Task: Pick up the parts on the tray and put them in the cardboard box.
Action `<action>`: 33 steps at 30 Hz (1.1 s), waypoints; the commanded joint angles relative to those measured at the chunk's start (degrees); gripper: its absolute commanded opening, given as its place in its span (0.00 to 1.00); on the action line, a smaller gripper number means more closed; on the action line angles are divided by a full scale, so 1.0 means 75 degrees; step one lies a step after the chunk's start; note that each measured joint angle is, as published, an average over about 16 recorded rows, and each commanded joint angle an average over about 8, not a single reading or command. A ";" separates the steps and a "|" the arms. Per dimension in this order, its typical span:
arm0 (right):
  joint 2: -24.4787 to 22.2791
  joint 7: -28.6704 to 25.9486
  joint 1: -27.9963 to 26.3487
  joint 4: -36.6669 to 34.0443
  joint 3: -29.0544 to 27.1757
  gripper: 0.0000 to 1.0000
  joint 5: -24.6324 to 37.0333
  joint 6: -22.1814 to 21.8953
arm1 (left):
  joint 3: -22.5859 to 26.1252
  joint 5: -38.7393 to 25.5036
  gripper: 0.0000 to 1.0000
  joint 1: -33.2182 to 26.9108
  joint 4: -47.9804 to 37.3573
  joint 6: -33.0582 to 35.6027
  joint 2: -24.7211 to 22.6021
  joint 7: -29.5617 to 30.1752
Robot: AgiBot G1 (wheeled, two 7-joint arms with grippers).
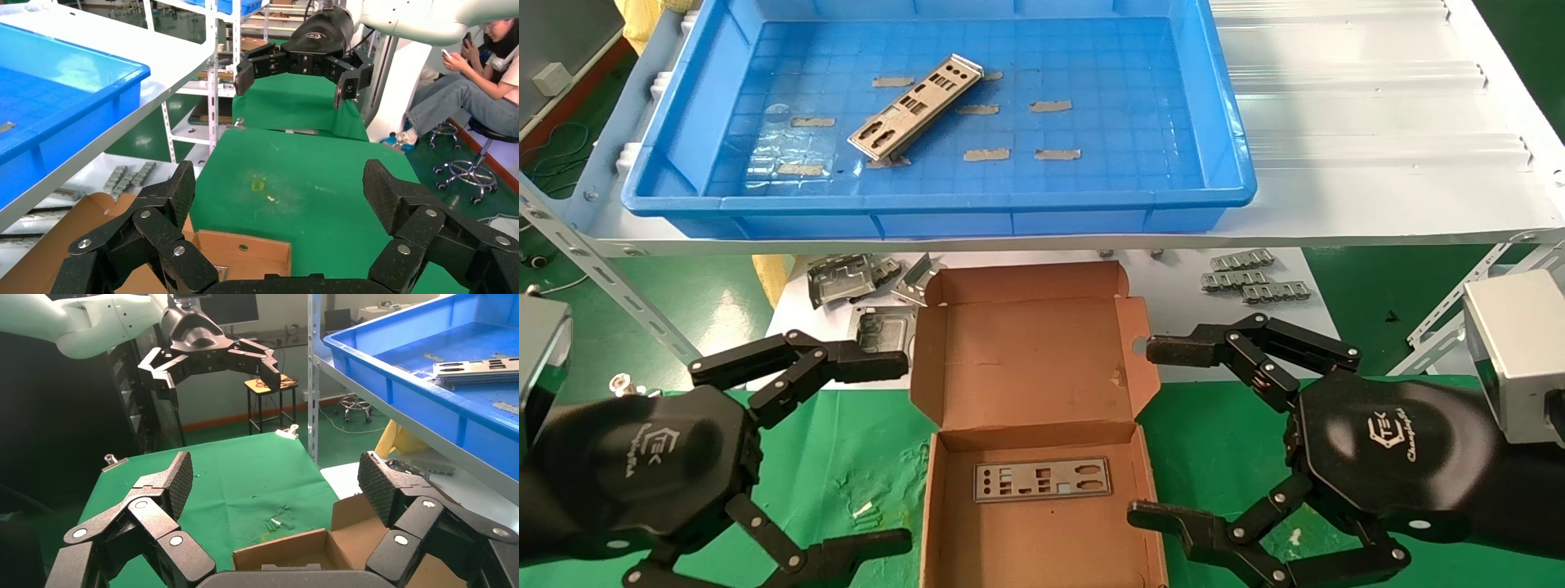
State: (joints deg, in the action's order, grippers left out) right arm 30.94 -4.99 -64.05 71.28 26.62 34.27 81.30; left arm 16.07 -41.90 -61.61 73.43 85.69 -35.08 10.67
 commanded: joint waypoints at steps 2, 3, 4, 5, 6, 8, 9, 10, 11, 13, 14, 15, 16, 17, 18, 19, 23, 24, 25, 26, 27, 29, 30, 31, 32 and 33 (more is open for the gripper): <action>0.0000 0.0000 0.0000 0.0000 0.0000 1.00 0.0000 0.0000 | 0.0000 0.0000 1.00 0.0000 0.0000 0.0000 0.0000 0.0000; 0.0000 0.0000 0.0000 0.0000 0.0000 1.00 0.0000 0.0000 | 0.0000 0.0000 1.00 0.0000 0.0000 0.0000 0.0000 0.0000; 0.0000 0.0000 0.0000 0.0000 0.0000 1.00 0.0000 0.0000 | 0.0000 0.0000 1.00 0.0000 0.0000 0.0000 0.0000 0.0000; 0.0000 0.0000 0.0000 0.0000 0.0000 1.00 0.0000 0.0000 | 0.0000 0.0000 1.00 0.0000 -0.0001 0.0000 0.0000 0.0000; 0.0000 0.0000 0.0000 0.0000 0.0000 1.00 0.0000 0.0000 | 0.0000 0.0000 1.00 0.0000 -0.0001 0.0000 0.0000 0.0000; 0.0000 0.0000 0.0000 0.0000 0.0000 1.00 0.0000 0.0000 | 0.0000 0.0000 1.00 0.0000 -0.0001 0.0000 0.0000 0.0000; 0.0000 0.0000 0.0000 0.0000 0.0000 1.00 0.0000 0.0000 | 0.0000 0.0000 1.00 0.0000 -0.0001 0.0000 0.0000 0.0000; 0.0000 0.0000 0.0000 0.0000 0.0000 1.00 0.0000 0.0000 | 0.0000 0.0000 1.00 0.0000 -0.0001 0.0000 0.0000 0.0000; 0.0000 0.0000 0.0000 0.0000 0.0000 1.00 0.0000 0.0000 | 0.0000 0.0000 1.00 0.0000 -0.0001 0.0000 0.0000 0.0000; 0.0000 0.0000 0.0000 0.0000 0.0000 1.00 0.0000 0.0000 | 0.0000 0.0000 1.00 0.0000 -0.0001 0.0000 0.0000 0.0000; 0.0000 0.0000 0.0000 0.0000 0.0000 1.00 0.0000 0.0000 | 0.0000 0.0000 1.00 0.0000 -0.0001 0.0000 0.0000 0.0000; 0.0000 0.0000 0.0000 0.0000 0.0000 1.00 0.0000 0.0000 | 0.0000 0.0000 1.00 0.0000 -0.0001 0.0000 0.0000 0.0000; 0.0000 0.0000 0.0000 0.0000 0.0000 1.00 0.0000 0.0000 | 0.0000 0.0000 1.00 0.0000 -0.0001 0.0000 0.0000 0.0000; 0.0000 0.0000 0.0000 0.0000 0.0000 1.00 0.0000 0.0000 | 0.0000 0.0000 1.00 0.0000 -0.0001 0.0000 0.0000 0.0000; 0.0000 0.0000 0.0000 0.0000 0.0000 1.00 0.0000 0.0000 | 0.0000 0.0000 1.00 0.0000 -0.0001 0.0000 0.0000 0.0000; 0.0000 0.0000 0.0000 0.0000 0.0000 1.00 0.0000 0.0000 | 0.0000 0.0000 1.00 0.0000 -0.0001 0.0000 0.0000 0.0000; 0.0000 0.0000 0.0000 0.0000 0.0000 1.00 0.0000 0.0000 | 0.0000 0.0001 1.00 0.0000 -0.0001 0.0000 0.0000 0.0000; 0.0000 0.0000 0.0000 0.0000 0.0000 1.00 0.0000 0.0000 | 0.0000 0.0001 1.00 0.0000 -0.0001 0.0000 0.0000 0.0000; 0.0000 0.0000 0.0000 0.0000 0.0000 1.00 0.0000 0.0000 | 0.0000 0.0001 1.00 0.0000 -0.0001 0.0000 0.0000 0.0000; 0.0000 0.0000 0.0000 0.0000 0.0000 1.00 0.0000 0.0000 | 0.0000 0.0001 1.00 0.0000 -0.0001 0.0000 0.0000 0.0000; 0.0000 0.0000 0.0000 0.0000 0.0000 1.00 0.0000 0.0000 | 0.0000 0.0001 1.00 0.0000 -0.0001 0.0000 0.0000 0.0000; 0.0000 0.0000 0.0000 0.0000 0.0000 1.00 0.0000 0.0000 | 0.0000 0.0001 1.00 0.0000 -0.0001 0.0000 0.0000 0.0000; 0.0000 0.0000 0.0000 0.0000 0.0000 1.00 0.0000 0.0000 | 0.0000 0.0001 1.00 0.0000 -0.0001 0.0000 0.0000 0.0000; 0.0000 0.0000 0.0000 0.0000 0.0000 1.00 0.0000 0.0000 | 0.0000 0.0001 1.00 0.0000 -0.0001 0.0000 0.0000 0.0000; 0.0000 0.0000 0.0000 0.0000 0.0000 1.00 0.0000 0.0000 | 0.0000 0.0001 1.00 0.0000 -0.0001 0.0000 0.0000 0.0000; 0.0000 0.0000 0.0000 0.0000 0.0000 1.00 0.0000 0.0000 | 0.0000 0.0001 1.00 0.0000 -0.0001 0.0000 0.0000 0.0000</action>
State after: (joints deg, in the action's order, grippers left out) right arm 30.94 -4.99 -64.05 71.28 26.62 34.27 81.30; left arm 16.07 -41.90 -61.61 73.42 85.70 -35.09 10.67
